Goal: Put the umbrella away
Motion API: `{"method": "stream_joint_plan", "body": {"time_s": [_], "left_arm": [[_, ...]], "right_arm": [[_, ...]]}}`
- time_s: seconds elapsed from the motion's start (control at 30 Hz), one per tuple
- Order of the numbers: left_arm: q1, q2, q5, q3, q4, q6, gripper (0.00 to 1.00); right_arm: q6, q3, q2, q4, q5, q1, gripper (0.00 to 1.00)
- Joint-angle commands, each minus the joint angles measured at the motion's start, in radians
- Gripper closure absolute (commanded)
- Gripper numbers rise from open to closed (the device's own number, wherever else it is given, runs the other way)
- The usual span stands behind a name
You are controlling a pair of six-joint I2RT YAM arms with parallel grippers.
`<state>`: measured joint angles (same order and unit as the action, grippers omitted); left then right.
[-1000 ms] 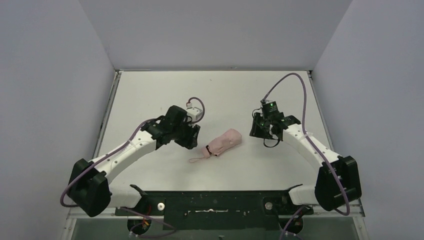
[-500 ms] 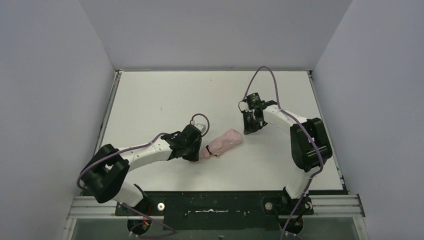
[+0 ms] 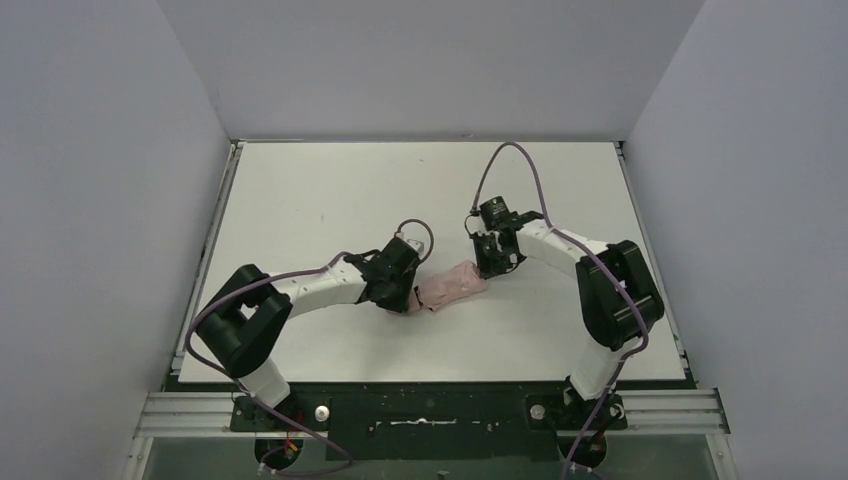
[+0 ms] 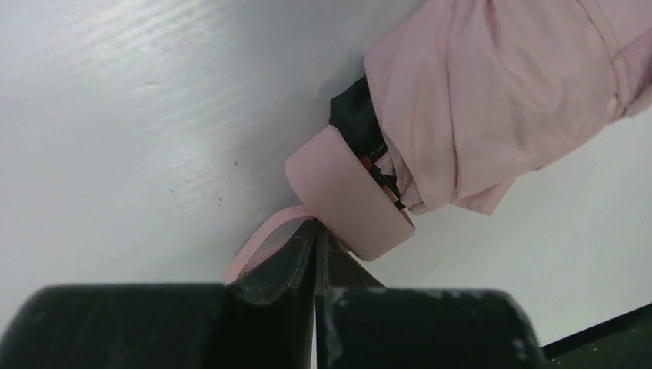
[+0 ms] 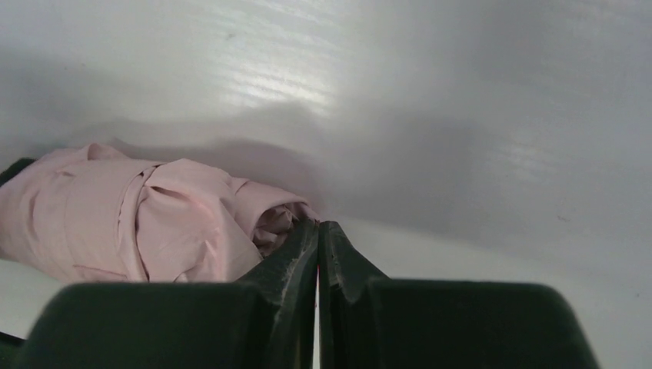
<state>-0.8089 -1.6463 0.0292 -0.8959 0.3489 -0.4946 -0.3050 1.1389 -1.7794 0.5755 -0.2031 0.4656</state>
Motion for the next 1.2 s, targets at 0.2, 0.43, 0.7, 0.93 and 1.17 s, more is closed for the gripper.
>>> {"method": "stream_joint_plan", "body": {"time_s": [0.2,0.43,0.7,0.93,1.17], "left_arm": [[0.153,0.283,0.111,-0.040,0.087,0.049,0.77],[0.183,0.651,0.289,-0.026,0.319,0.056,0.53],[0.184,0.908,0.379,0.038,0.528,0.001,0.22],[0.183,1.038,0.397,0.108,0.517,-0.017,0.18],[0.183,1.090,0.392,0.109,0.529,-0.014,0.16]], "right_arm": [[-0.100,-0.099,0.503,0.048,0.429,-0.058,0.73],[-0.004,-0.117,0.868,0.029,0.438,-0.059,0.50],[-0.014,-0.149,1.060,0.109,0.505,-0.059,0.28],[-0.029,-0.182,1.149,0.151,0.520,-0.059,0.00],[-0.033,-0.221,1.205,0.176,0.510,-0.059,0.00]]}}
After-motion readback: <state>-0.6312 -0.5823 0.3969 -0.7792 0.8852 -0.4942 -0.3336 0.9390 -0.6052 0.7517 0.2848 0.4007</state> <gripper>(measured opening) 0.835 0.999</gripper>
